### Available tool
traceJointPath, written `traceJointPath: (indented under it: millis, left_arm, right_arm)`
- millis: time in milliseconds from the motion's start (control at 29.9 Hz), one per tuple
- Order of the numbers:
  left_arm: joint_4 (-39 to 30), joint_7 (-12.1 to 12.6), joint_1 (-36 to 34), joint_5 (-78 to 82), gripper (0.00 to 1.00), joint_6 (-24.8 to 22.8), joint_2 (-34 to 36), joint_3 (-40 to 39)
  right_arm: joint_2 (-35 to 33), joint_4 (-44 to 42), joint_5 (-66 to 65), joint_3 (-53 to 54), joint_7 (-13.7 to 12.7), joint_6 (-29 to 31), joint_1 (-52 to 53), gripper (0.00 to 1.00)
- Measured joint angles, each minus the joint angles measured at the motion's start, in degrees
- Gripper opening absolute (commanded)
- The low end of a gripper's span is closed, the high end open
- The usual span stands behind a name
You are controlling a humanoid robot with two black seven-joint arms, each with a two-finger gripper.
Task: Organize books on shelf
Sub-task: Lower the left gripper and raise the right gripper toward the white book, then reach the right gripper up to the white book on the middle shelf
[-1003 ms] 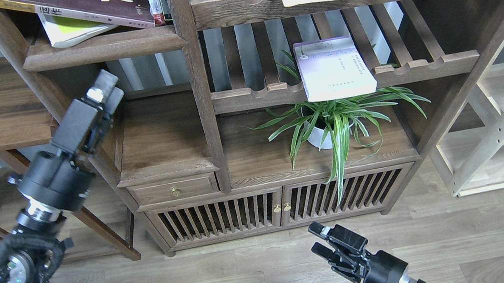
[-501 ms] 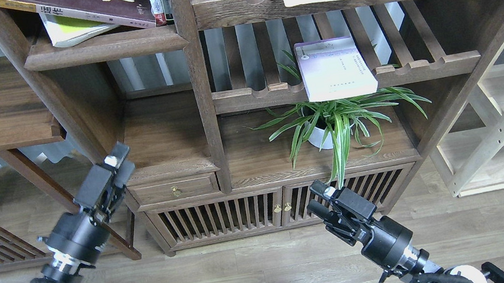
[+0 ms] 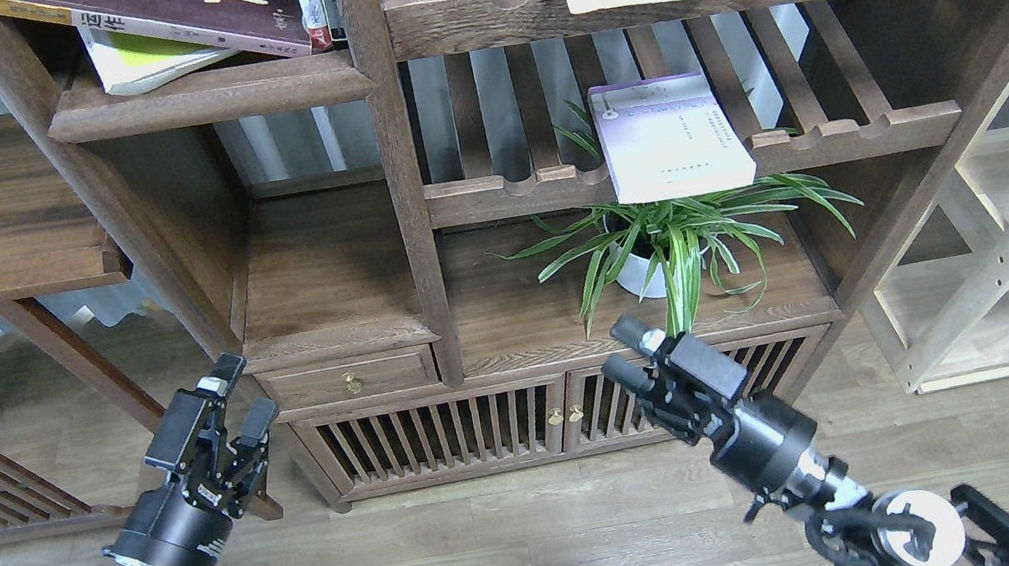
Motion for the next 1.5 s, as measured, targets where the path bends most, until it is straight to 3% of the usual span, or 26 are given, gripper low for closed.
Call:
traceJointPath:
  millis: [267, 468, 769, 969, 1504]
  left_arm:
    - [-1.1, 0.0, 3.7, -0.2, 0.98, 0.0, 0.0, 0.8]
    - [-1.2, 0.0, 5.4, -0.6, 0.98, 0.0, 0.0, -0.2]
    - [-1.3, 0.0, 6.3, -1.9, 0.98, 0.0, 0.0, -0.9]
    - [-1.4, 0.0, 6.8, -1.8, 0.98, 0.0, 0.0, -0.8]
    - [-1.4, 0.0, 7.7, -1.7, 0.98, 0.0, 0.0, -0.9]
  right_arm:
    - [1.9, -5.6, 1.5, 4.5, 0.3, -1.5, 4.3, 0.99]
    - [6.3, -6.1, 1.5, 9.8, 0.6, -8.9, 4.6, 0.99]
    - [6.5, -9.3, -0.2, 14.4, 1.4, -13.2, 4.8, 0.99]
    - [6.5, -10.5, -0.7, 13.9, 4.7, -13.3, 5.5, 0.99]
    - [6.5, -18.4, -0.4, 11.7, 5.2, -6.0, 14.9, 0.99]
